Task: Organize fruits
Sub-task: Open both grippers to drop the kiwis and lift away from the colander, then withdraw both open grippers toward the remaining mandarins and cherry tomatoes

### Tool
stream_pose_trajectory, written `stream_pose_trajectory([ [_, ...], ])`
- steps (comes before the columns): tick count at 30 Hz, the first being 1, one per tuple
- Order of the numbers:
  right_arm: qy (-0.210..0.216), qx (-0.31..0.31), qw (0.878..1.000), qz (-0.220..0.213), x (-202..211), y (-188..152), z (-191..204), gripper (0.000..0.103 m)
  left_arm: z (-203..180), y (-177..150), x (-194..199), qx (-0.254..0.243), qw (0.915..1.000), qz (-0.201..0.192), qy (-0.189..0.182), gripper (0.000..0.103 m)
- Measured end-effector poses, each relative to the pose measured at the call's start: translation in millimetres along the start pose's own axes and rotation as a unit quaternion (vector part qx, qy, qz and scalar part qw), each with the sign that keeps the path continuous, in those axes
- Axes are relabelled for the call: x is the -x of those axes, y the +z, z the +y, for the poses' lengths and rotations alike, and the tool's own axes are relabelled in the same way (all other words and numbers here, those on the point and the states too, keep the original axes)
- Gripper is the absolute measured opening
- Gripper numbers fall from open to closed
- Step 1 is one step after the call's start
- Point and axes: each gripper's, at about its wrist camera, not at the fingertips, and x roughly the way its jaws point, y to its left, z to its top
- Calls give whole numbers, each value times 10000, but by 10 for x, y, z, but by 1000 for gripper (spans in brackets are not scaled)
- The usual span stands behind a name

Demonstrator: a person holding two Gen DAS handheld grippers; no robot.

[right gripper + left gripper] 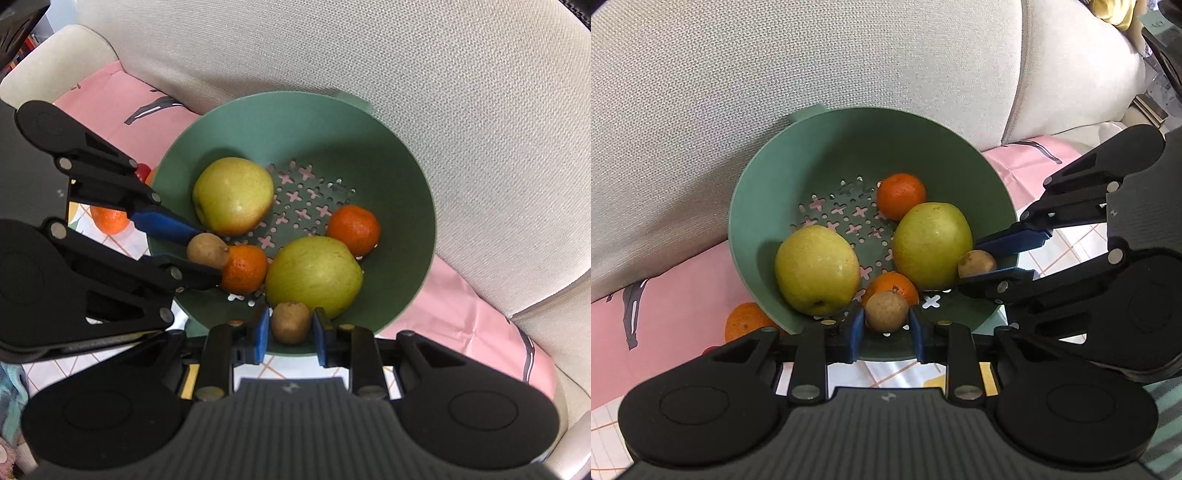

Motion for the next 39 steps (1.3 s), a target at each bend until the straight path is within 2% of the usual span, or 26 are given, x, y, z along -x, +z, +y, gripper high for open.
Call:
stream_pose_trajectory([
  [5,-81,10,10000,-19,30,0,18,24,12,13,44,43,10000,-15,21,37],
  [10,-189,1,9998,-101,107,-7,16,37,25,-7,157,140,9998,-141,54,43],
  [14,-283,4,9993,-229,193,-44,46,41,0,-64,280,132,9994,-303,84,48],
  [19,-478,-116,9977,-463,319,-106,117,57,-30,-165,448,193,9986,-441,235,55],
  [25,-537,-281,9943,-882,504,-250,235,59,5,-355,637,342,9961,-714,399,55],
  [28,-698,-428,9895,-1193,593,-346,352,63,42,-476,753,448,9937,-930,448,55],
  [39,-830,-1148,9604,-2399,727,-735,849,63,207,-921,1171,628,9773,-1895,710,57],
])
